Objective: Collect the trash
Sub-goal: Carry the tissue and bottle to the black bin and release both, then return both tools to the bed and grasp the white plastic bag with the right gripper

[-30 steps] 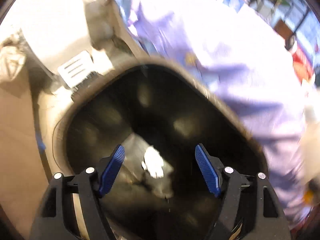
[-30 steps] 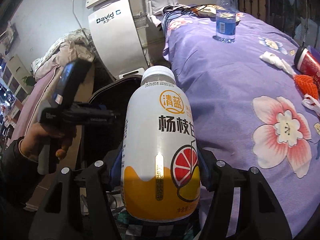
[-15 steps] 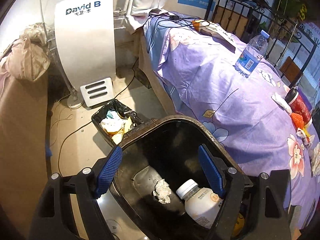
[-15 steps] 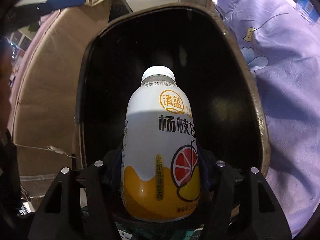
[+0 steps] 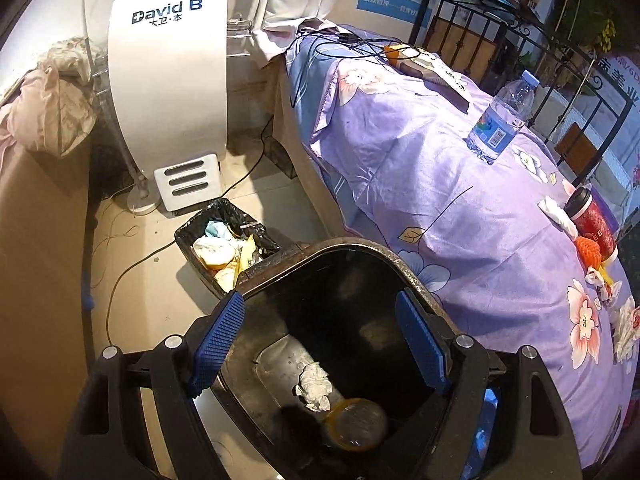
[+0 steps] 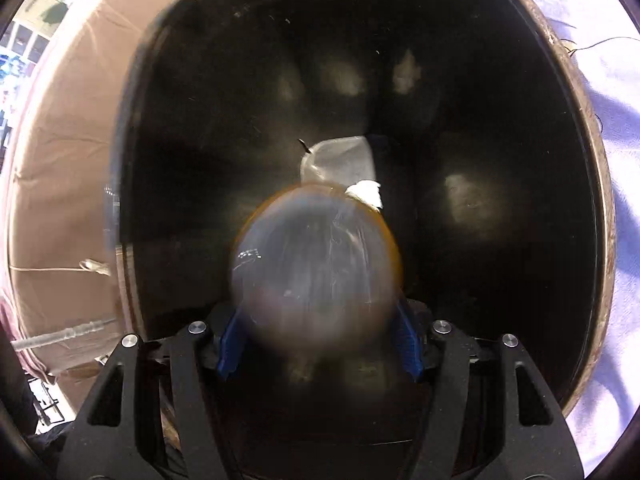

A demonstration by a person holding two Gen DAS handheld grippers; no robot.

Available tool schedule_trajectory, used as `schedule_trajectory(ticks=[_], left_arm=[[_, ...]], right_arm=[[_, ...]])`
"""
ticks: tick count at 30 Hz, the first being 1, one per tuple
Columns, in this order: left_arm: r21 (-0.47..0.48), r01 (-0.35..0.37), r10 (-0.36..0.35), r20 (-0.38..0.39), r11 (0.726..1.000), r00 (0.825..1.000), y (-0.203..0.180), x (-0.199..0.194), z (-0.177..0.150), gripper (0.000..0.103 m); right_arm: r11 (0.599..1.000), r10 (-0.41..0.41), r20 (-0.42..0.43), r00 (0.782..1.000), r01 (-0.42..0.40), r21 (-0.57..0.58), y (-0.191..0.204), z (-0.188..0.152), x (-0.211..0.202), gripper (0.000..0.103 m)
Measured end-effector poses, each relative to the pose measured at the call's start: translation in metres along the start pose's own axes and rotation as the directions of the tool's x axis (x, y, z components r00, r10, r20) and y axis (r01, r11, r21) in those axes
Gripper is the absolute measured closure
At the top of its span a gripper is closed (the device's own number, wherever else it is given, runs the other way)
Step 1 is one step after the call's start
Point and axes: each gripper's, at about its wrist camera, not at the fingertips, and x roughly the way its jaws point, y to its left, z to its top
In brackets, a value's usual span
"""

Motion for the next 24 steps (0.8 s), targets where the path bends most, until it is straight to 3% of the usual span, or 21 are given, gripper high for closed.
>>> schedule_trajectory(ticks=[2,8,12,17,21,24], left_arm=[[0.003,0.001,-0.001,-0.009,1.0,1.0,-0.001,0.003,0.0,0.026],[0.019,0.042,-0.042,-0.01,0.999,0.999,-0.015,0.005,0.0,0.023],[0.058,0.07,-0.069,-0.012,0.996,0.998,-0.032,0.008,0.001,0.021],[0.136,0.135,-0.128,-0.054,0.982,0.99,-0.073,0.019,-0.004,0.021],[0.221,0.207,-0.191,-0.089,0.953,0.978,-0.117,0.024,-0.012,0.021],[0.294,0.269,-0.244,-0.119,0.917,0.962,-0.155,0.024,-0.021,0.021]], right_arm=[[1.0,0.009,0.037,0.999,-0.01,0.013,0.0,-0.006,-0.01,0.029],[1.0,0.012,0.208,0.978,-0.012,0.0,-0.004,-0.043,-0.053,0.028],[1.0,0.019,0.355,0.935,-0.024,0.008,-0.015,-0.082,-0.095,0.021],[0.989,-0.044,0.475,0.879,-0.027,0.142,-0.047,-0.126,-0.133,0.02],[0.955,-0.145,0.52,0.842,-0.018,0.295,-0.075,-0.159,-0.153,0.02],[0.916,-0.221,0.559,0.799,-0.027,0.401,-0.096,-0.191,-0.174,0.02]])
